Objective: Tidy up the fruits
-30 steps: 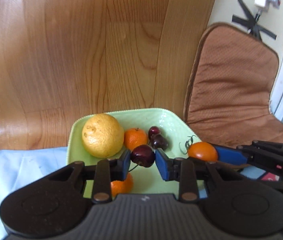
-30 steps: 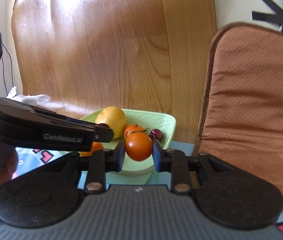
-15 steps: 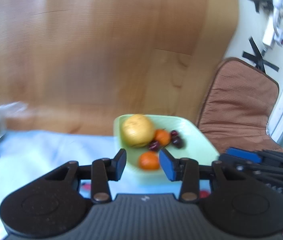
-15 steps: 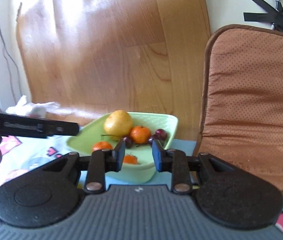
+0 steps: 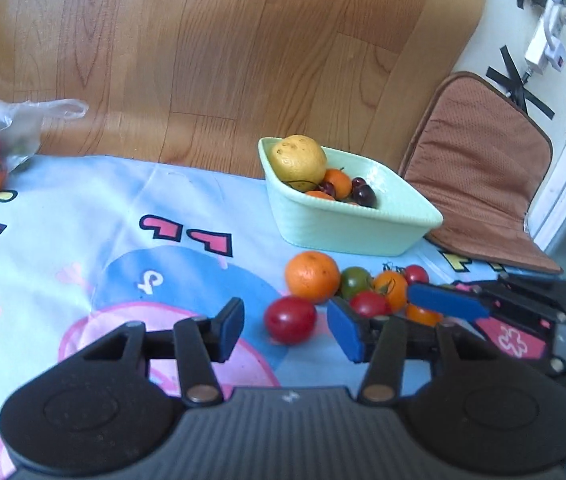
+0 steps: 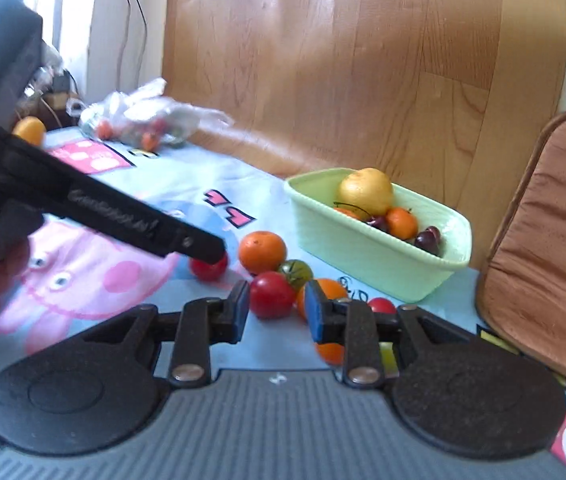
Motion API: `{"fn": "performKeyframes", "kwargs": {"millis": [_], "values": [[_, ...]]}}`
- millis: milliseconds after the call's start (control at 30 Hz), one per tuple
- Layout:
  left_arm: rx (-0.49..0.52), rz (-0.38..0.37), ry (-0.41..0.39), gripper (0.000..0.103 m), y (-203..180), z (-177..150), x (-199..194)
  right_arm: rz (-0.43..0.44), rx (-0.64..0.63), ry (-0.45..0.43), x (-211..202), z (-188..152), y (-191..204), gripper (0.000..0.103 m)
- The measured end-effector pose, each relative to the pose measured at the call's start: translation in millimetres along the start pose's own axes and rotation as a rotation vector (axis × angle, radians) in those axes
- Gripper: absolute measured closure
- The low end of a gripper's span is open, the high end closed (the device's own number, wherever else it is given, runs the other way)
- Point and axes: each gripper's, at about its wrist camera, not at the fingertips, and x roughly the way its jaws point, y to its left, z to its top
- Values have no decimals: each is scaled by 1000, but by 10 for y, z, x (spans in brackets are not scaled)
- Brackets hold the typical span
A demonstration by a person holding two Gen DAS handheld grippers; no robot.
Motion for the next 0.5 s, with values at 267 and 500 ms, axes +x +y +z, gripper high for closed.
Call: {"fn": "performKeyframes", "kwargs": {"millis": [267, 500], "values": [[152, -7, -96, 59, -391, 41, -186, -27, 78, -19, -223, -57, -219, 66], [276, 26, -20, 65, -716, -29, 96, -38, 78, -3, -257, -165, -273, 66]]}}
